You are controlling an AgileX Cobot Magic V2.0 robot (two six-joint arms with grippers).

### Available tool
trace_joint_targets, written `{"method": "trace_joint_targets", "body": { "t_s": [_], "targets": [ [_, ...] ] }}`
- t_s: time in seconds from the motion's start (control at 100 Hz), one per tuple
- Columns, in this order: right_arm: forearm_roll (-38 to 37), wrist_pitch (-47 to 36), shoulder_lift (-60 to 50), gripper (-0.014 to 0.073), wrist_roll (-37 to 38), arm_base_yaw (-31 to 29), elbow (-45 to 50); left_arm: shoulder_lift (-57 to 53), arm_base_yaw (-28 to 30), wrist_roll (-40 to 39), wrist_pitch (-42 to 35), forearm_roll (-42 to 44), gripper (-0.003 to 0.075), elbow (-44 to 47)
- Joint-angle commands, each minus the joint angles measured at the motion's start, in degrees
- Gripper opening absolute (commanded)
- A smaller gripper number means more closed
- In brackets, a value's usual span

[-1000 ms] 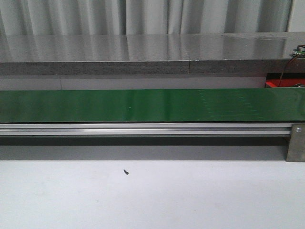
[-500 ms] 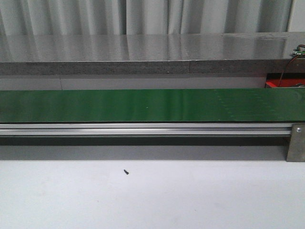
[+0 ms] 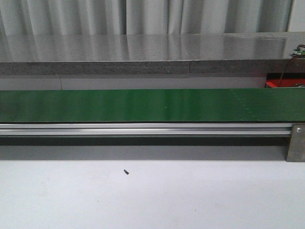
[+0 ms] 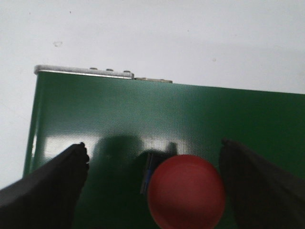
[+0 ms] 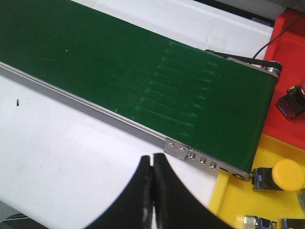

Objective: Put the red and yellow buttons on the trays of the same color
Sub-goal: 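Carry the red button onto the belt's near end and open the left gripper, then grasp another red button on the table with the left gripper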

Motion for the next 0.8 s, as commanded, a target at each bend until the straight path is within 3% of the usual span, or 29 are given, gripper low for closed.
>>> {"method": "trace_joint_targets", "body": {
  "t_s": [0.0,0.26,0.59,0.79],
  "targets": [
    [0.9,-2.3,-0.7,-0.0094,-0.4,0.0,-1.5,-5.4,-0.4,0.2,-2.8,-1.7,0.0573,-1.4],
    [0.9,-2.3,-0.7,-0.0094,-0.4,0.0,-1.5,-10.8,2.3,0.2,-11.0,-1.7,0.0572,-1.4],
    [0.9,-3.3,-0.3,-0.0094,-0.4,0.0,-1.5,-7.0,14.3,0.2,-20.1,-1.8,0.0571,-1.6],
    [0.9,-3.8,-0.3,-0.0094,-0.4,0.0,-1.5,-0.5,19.3,0.2,-19.2,-1.5,0.0572,-5.6]
  ]
}}
